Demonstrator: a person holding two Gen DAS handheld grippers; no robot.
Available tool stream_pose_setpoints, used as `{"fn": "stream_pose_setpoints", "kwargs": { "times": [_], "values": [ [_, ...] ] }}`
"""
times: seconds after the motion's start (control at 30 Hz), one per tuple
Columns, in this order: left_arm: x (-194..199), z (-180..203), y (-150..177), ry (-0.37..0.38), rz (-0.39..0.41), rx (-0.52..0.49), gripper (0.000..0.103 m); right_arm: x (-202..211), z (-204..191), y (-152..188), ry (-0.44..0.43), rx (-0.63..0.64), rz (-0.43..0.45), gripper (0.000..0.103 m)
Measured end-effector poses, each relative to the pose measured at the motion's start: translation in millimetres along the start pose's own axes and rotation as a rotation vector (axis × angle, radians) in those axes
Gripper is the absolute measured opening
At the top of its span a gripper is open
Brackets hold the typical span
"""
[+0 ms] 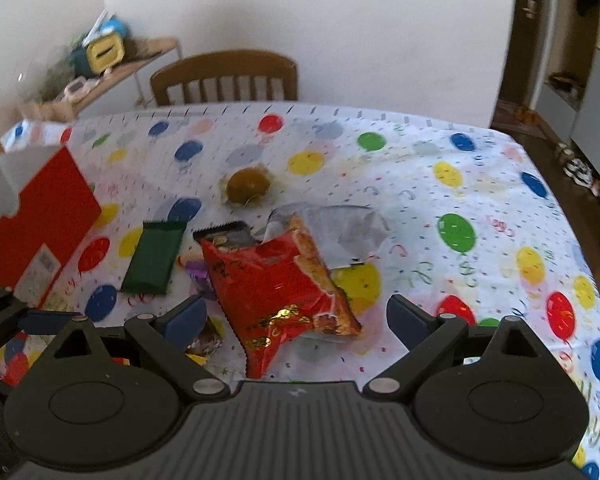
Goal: Organize snacks
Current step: 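Grasp the yellow M&M's packet with the left tool while the right tool grasps the red chip bag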
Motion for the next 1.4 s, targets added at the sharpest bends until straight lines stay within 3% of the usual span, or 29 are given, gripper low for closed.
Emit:
{"fn": "stream_pose_setpoints", "kwargs": {
  "times": [0.23,0.57,0.73,0.8,1.03,1.4],
  "values": [
    [-18,7,5,0.022,-0.037,0.01,0.075,-25,-10,-3,-0.021,0.121,-0.036,0.097],
    [-28,9,6,0.017,-0.059,0.015,0.052,-38,-11,-4,-0.023,0.167,-0.037,0.097],
    [-26,9,4,0.024,-0.049,0.016,0.048,-38,-12,-5,-0.024,0.168,-0.029,0.08],
    [-25,11,4,0.035,-0.046,0.014,0.039,-37,-13,-5,-0.031,0.165,-0.028,0.071],
    [-20,9,6,0.043,-0.055,0.03,0.035,-30,-13,-3,-0.013,0.149,-0.02,0.062],
    [-3,3,11,0.074,-0.069,0.069,0.034,7,-11,5,-0.021,0.065,0.004,0.06]
  ]
}}
Point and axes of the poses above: each gripper's, at about its wrist camera, not at the fingertips, and x roughly against the way its jaws point, z to its right, y to its underside, the point moved 10 cm from there along -x, roughly the way its jaws point, and after that the axes turned 8 degrees about x, right-handed, at the moved point
